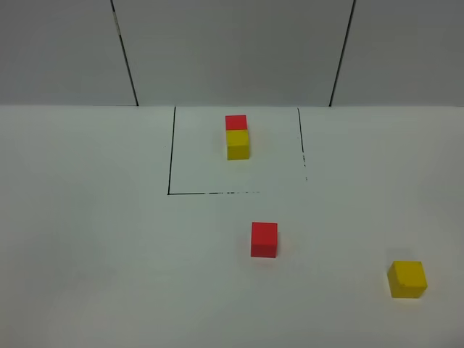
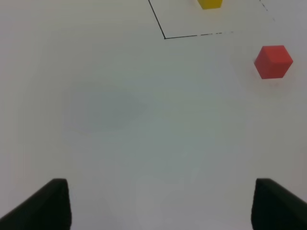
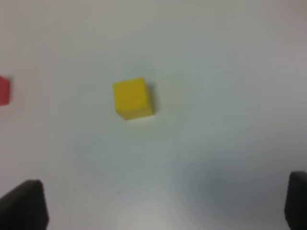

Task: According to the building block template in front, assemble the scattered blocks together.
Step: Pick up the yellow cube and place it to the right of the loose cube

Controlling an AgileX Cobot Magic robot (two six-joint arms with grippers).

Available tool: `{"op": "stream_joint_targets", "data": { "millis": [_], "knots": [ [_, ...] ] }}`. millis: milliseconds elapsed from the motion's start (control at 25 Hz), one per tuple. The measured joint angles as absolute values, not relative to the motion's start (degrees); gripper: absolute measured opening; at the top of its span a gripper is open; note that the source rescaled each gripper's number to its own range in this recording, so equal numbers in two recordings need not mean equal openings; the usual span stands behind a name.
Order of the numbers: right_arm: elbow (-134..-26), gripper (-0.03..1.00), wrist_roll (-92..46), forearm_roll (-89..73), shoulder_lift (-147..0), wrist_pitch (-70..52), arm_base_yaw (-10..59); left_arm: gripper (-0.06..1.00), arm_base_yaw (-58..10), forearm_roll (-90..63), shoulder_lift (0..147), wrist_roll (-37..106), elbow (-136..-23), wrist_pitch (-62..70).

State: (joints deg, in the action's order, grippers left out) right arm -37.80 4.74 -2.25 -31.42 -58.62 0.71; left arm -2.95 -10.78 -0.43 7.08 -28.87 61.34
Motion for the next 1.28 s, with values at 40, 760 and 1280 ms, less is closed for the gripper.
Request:
{"op": "stream_joint_targets", "data": {
  "millis": [40,760,1280],
  "knots": [
    [-38.72,1.00,3.75,-3.14,-36.86,-57.67,0.73,0.69,-2.95,-10.78,-0.43,7.08,-28.87,61.34],
    [-46.04,1.00,2.04,-5.01,-93.29,-37.22,6.68,0.69,-2.95,-10.80,-0.43,7.05,-28.87,61.34],
    [-46.31,1.00,1.98,-5.14,-97.52,-31.79,7.61,0.68,-2.95,-10.80,-0.43,7.05,-28.87,61.34]
  ]
}}
